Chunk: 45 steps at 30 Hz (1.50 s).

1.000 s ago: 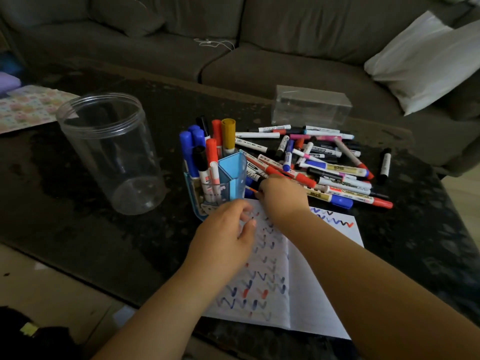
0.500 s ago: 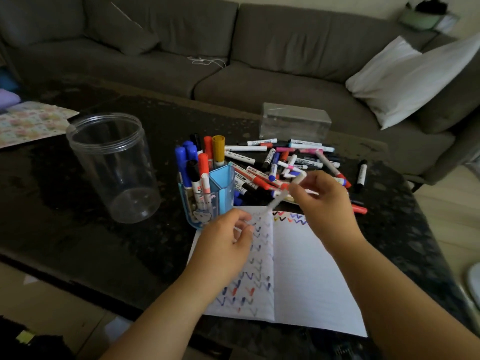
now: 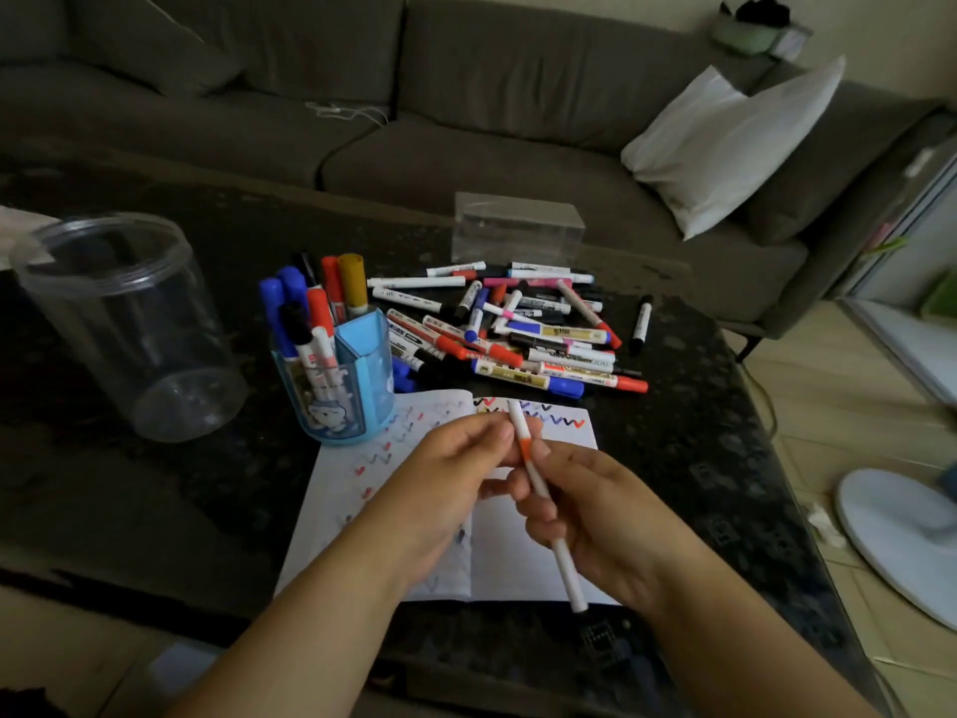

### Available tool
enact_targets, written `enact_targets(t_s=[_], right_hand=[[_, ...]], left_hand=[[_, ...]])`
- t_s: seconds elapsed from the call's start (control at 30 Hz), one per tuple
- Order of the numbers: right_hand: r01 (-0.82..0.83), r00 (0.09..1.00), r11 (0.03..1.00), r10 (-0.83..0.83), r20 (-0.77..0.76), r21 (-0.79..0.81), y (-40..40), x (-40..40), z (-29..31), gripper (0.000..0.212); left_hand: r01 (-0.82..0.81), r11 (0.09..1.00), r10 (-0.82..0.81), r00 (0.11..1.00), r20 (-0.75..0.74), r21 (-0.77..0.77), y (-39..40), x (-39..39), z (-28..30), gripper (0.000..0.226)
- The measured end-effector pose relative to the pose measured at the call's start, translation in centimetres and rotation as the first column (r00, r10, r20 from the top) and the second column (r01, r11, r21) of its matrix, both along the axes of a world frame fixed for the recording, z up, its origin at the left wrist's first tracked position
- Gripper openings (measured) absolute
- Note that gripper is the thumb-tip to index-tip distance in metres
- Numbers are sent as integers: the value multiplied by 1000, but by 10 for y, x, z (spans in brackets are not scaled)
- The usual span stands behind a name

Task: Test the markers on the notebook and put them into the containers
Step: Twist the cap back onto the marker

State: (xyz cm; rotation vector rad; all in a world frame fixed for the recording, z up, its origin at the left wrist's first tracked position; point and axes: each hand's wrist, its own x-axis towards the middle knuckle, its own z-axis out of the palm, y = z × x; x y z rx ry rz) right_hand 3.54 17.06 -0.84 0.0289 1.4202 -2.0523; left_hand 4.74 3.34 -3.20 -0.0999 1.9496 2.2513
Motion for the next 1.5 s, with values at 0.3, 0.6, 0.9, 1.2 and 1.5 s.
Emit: enact_targets(t_s=[0.3, 0.6, 0.9, 1.2, 1.5], right_hand=[[-20, 1000, 993, 17, -26, -113, -5, -3, -12, 30], [249, 881, 833, 17, -473, 494, -15, 4, -26, 36], [435, 783, 564, 148, -604, 702, 4, 10, -47, 20], [226, 971, 951, -203, -124, 212, 9, -40, -25, 21], [259, 909, 869, -73, -410, 421, -10, -81, -57, 23]], left_hand=[[51, 928, -52, 999, -8, 370, -2, -11, 8, 21], [-196, 944, 160, 975, 151, 264, 6, -10, -7, 22], [-386, 921, 389, 917, 83, -53, -13, -17, -19, 16], [-261, 657, 48, 951, -306, -707, -5, -22, -50, 9], [-441, 398, -53, 865, -500, -805, 5, -19, -81, 11]])
